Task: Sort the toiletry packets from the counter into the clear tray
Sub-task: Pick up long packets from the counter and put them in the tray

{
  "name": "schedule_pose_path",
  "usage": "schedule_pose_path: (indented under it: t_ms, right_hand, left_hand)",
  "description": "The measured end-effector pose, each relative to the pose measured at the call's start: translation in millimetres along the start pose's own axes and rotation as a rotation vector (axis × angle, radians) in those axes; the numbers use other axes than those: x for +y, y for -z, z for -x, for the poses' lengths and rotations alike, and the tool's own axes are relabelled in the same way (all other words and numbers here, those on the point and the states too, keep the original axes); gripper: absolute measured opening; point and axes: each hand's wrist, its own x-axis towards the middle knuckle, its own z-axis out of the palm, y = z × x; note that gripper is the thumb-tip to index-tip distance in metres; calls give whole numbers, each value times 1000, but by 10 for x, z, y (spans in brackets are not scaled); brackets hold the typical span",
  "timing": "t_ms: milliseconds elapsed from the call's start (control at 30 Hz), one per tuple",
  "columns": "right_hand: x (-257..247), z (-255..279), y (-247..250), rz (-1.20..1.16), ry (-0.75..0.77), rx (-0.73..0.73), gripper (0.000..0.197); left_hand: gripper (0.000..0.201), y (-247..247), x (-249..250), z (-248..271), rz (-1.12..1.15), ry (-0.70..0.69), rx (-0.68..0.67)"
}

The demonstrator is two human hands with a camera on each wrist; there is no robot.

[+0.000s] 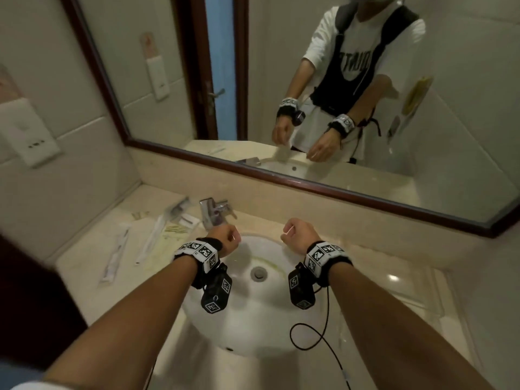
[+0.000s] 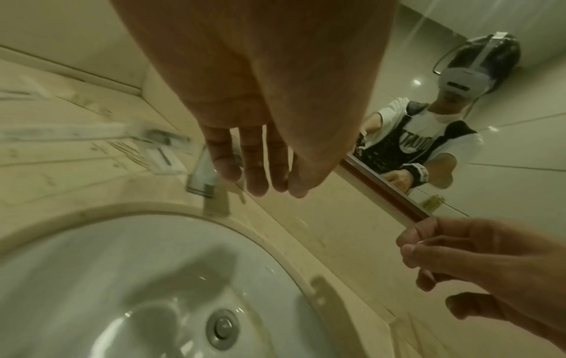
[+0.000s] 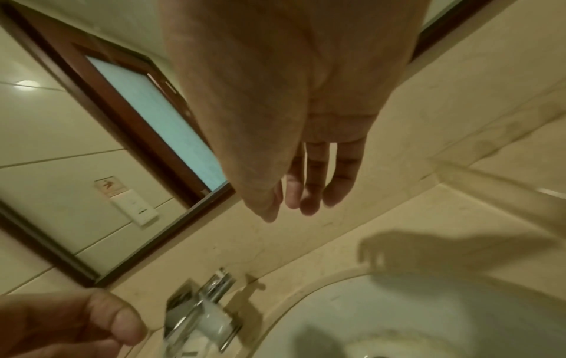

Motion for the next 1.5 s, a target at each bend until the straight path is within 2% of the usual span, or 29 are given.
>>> schedule_pose_path:
  t_ms: [200,467,600,700,800,867,900,1033,1367,1500]
  right_hand:
    - [-668,-198,-420,40,88,-72,9]
    - [-1409,-387,-907,97,184,-168,8]
    - [-1665,-464,-1152,122,210,-206,20]
    - [-1809,-502,-1350,144,231,-228,16]
    - [-1896,-536,-1590,175,245,-249,21]
    - [-1939,-556,-1732,188,233,-264,7]
    - [-1959,-561,-1790,209,233,-272,6]
    - [-2003,-621,-2023,257,192,-320,22]
    - [-2065,-812,-2492,335,87,-414,34]
    - [-2080,-924,-2656,352,61,-371,44]
  left_hand:
    - [8,426,-621,26,13,110,77]
    - [10,832,-1366,56,55,233,107]
    - [11,960,-1704,55,72,271,106]
    - [12,1017,-1941,57,91,301,104]
    - [16,1031,-2175,57,97,332,91]
    - [19,1024,-2323,52,80,343,79]
    - [18,1022,-2387,51,63,346,72]
    - [22,1000,-2620,22,27,357,48]
    - [21,987,-2938,-206,37,395,-1]
    - [23,861,-2949,-341,50,382,-62]
